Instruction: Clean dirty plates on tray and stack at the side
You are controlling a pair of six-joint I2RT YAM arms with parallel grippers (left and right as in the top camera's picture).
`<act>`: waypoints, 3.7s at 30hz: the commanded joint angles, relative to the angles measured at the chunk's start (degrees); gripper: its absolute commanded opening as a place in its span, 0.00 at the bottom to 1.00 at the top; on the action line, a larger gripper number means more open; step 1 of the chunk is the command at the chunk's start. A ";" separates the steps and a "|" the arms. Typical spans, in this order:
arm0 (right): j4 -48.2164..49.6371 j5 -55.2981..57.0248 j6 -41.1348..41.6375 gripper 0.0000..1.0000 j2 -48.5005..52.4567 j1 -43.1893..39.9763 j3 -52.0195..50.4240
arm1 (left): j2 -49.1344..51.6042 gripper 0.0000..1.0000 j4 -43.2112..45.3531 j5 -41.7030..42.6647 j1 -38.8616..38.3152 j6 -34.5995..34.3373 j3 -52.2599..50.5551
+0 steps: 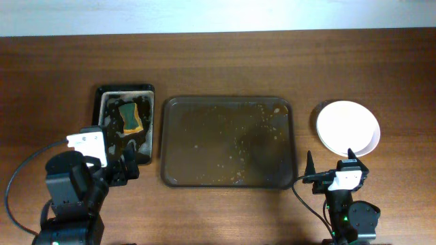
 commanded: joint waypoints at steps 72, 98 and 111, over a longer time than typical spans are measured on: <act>-0.20 -0.76 -0.44 0.98 -0.52 -0.22 -0.28 | -39.56 1.00 40.09 -2.14 -6.64 3.23 -48.59; -0.20 -0.76 -0.44 0.98 -0.52 -0.22 -0.28 | -39.56 1.00 40.09 -2.14 -6.64 3.23 -48.59; -0.20 -0.76 -0.44 0.98 -0.52 -0.22 -0.28 | -39.56 1.00 40.09 -2.14 -6.64 3.26 -48.59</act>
